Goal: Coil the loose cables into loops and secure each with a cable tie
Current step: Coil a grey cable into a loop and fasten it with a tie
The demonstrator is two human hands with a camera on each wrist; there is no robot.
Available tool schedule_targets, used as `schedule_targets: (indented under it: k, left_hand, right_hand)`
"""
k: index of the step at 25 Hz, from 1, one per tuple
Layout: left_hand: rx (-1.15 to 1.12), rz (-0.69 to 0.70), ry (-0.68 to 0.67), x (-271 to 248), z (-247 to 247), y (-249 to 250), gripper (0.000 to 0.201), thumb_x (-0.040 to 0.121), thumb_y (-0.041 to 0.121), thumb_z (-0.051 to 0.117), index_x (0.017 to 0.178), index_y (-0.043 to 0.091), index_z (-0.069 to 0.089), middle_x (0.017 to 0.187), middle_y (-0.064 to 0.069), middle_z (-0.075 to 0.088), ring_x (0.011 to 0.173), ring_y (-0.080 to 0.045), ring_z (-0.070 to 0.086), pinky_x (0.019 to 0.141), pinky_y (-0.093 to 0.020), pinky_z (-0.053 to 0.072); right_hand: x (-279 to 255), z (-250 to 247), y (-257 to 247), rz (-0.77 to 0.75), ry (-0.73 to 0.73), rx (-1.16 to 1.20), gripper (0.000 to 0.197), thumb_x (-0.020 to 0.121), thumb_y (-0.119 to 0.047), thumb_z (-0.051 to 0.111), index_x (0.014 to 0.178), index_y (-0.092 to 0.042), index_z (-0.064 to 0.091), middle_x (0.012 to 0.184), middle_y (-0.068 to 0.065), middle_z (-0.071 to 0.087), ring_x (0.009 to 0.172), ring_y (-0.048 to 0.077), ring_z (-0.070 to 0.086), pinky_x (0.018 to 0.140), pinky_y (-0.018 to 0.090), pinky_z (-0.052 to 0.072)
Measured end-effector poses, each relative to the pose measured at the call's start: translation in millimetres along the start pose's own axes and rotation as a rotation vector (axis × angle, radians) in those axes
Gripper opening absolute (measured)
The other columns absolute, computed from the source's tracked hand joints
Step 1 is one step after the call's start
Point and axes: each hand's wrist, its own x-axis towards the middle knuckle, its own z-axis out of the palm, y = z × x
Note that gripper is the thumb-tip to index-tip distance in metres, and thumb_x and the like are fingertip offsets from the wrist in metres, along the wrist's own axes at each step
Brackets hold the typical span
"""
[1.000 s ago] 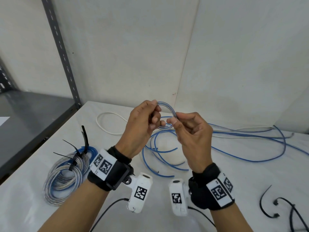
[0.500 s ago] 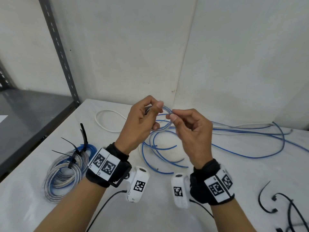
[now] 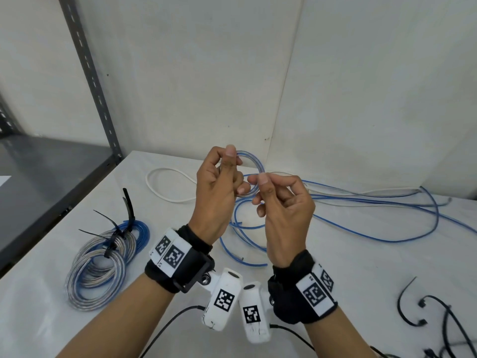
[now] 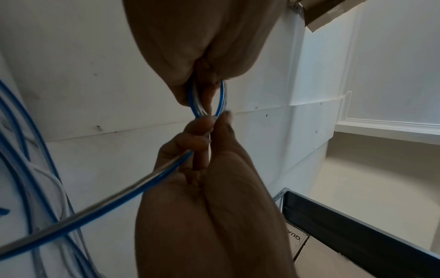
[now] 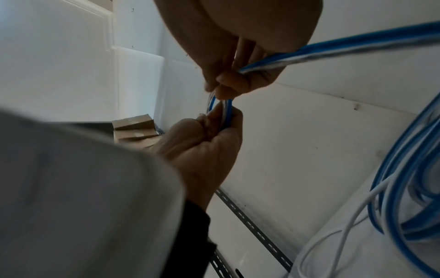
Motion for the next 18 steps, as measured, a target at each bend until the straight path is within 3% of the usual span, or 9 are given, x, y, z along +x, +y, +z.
schedule_targets:
  k: [2, 5, 7, 11, 13, 15, 18]
  left_hand:
    - [-0.039, -0.032, 0.000, 1, 0, 2, 0.033, 0.110, 0.028, 0.041, 0.082, 0.010, 0.046, 0.053, 0.006, 0.022, 0.046, -0.011, 0.023, 0.051, -0.026, 0.035]
    - [-0.068, -0.198, -0.049, 7, -6, 9, 0.034, 0.109, 0.022, 0.044, 0.076, 0.010, 0.048, 0.053, 0.005, 0.022, 0.046, -0.012, 0.022, 0.057, -0.028, 0.045]
    - [0.100, -0.280, -0.147, 11, -13, 16, 0.036, 0.106, 0.023, 0.048, 0.072, 0.012, 0.049, 0.052, 0.006, 0.025, 0.045, -0.012, 0.023, 0.061, -0.031, 0.049]
    - [0.590, -0.232, -0.400, 8, -23, 23, 0.045, 0.106, 0.030, 0.051, 0.063, 0.019, 0.050, 0.054, 0.013, 0.036, 0.046, -0.007, 0.039, 0.067, -0.036, 0.053]
    - [0.516, -0.211, -0.374, 10, -23, 22, 0.043, 0.107, 0.024, 0.050, 0.065, 0.017, 0.047, 0.059, 0.005, 0.029, 0.049, -0.009, 0.032, 0.060, -0.032, 0.047]
    - [0.294, -0.207, -0.253, 13, -22, 22, 0.039, 0.107, 0.020, 0.049, 0.069, 0.015, 0.044, 0.069, -0.006, 0.016, 0.051, -0.013, 0.020, 0.053, -0.025, 0.039]
    - [0.054, -0.202, -0.121, 13, -17, 25, 0.041, 0.108, 0.021, 0.047, 0.068, 0.016, 0.043, 0.068, -0.005, 0.011, 0.052, -0.014, 0.013, 0.050, -0.023, 0.034]
  right_hand:
    - [1, 0, -1, -0.009, -0.006, -0.042, 0.014, 0.088, -0.007, 0.076, 0.091, -0.006, 0.063, 0.087, 0.020, 0.075, 0.059, 0.020, 0.058, 0.049, 0.028, 0.043]
    - [12, -10, -10, -0.058, -0.068, -0.114, 0.012, 0.085, -0.006, 0.079, 0.088, -0.009, 0.067, 0.087, 0.018, 0.076, 0.062, 0.016, 0.062, 0.053, 0.023, 0.047]
    - [23, -22, -17, -0.104, -0.199, -0.237, 0.012, 0.084, -0.006, 0.080, 0.086, -0.012, 0.069, 0.086, 0.008, 0.077, 0.066, 0.014, 0.066, 0.060, 0.024, 0.052]
    - [28, -34, -22, -0.139, -0.451, -0.470, 0.010, 0.087, -0.010, 0.079, 0.087, -0.018, 0.072, 0.089, -0.003, 0.077, 0.076, 0.012, 0.069, 0.066, 0.028, 0.051]
    - [26, -33, -21, -0.156, -0.422, -0.444, 0.011, 0.089, -0.010, 0.077, 0.092, -0.020, 0.073, 0.090, -0.003, 0.078, 0.071, 0.013, 0.068, 0.063, 0.028, 0.052]
    - [25, -29, -21, -0.175, -0.316, -0.366, 0.011, 0.090, -0.010, 0.075, 0.096, -0.019, 0.073, 0.088, 0.000, 0.077, 0.061, 0.016, 0.064, 0.059, 0.026, 0.051]
    - [21, -23, -19, -0.182, -0.202, -0.315, 0.006, 0.092, -0.012, 0.073, 0.096, -0.015, 0.069, 0.085, 0.004, 0.076, 0.055, 0.018, 0.063, 0.052, 0.021, 0.045]
